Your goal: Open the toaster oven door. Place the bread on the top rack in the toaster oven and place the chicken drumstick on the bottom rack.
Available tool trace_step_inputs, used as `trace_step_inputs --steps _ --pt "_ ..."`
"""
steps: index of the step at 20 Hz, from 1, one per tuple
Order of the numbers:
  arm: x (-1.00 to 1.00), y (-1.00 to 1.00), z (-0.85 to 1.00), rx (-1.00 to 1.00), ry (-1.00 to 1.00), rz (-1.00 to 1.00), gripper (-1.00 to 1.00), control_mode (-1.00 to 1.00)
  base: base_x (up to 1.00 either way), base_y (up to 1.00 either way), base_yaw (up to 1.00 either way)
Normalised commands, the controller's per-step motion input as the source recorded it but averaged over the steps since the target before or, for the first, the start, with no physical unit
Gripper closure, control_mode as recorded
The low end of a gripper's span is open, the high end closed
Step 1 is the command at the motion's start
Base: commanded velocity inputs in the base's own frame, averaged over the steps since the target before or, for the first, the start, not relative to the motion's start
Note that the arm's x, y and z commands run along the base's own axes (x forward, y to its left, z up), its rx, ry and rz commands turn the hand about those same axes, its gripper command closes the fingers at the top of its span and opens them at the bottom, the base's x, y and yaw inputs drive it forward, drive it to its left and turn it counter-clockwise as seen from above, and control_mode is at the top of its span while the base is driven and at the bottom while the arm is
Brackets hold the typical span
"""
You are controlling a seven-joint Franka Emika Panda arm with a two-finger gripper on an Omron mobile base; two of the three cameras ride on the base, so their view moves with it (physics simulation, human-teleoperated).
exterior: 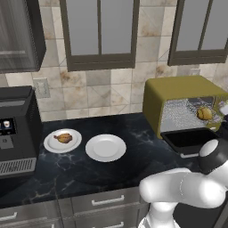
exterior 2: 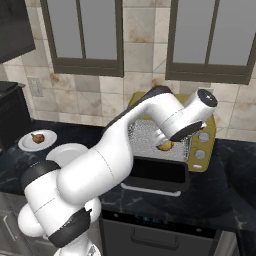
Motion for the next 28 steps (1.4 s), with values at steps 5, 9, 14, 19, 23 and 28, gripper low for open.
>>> trace_step_inputs --steps 5,9,14,19,23,28 --pt "-0.28 0.57 -0.3 -0.13 0.29 -0.17 -1.0 -1.0 0.0 0.0 0.0" --pt "0.0 0.5 -0.29 -0.1 0.17 -0.25 -1.0 -1.0 0.0 0.0 0.0" --pt "-0.15 0.24 -0.28 -0.08 0.12 -0.28 -1.0 -1.0 0.0 0.0 0.0" --pt "-0.03 0.23 -0.21 -0.12 0.01 -0.25 -1.0 -1.0 0.0 0.0 0.0" --pt "0.16 0.05 -0.3 -0.08 0.02 -0.18 -1.0 -1.0 0.0 0.0 0.0" --pt "0.24 0.0 -0.33 -0.03 0.0 -0.08 -1.0 -1.0 0.0 0.0 0.0"
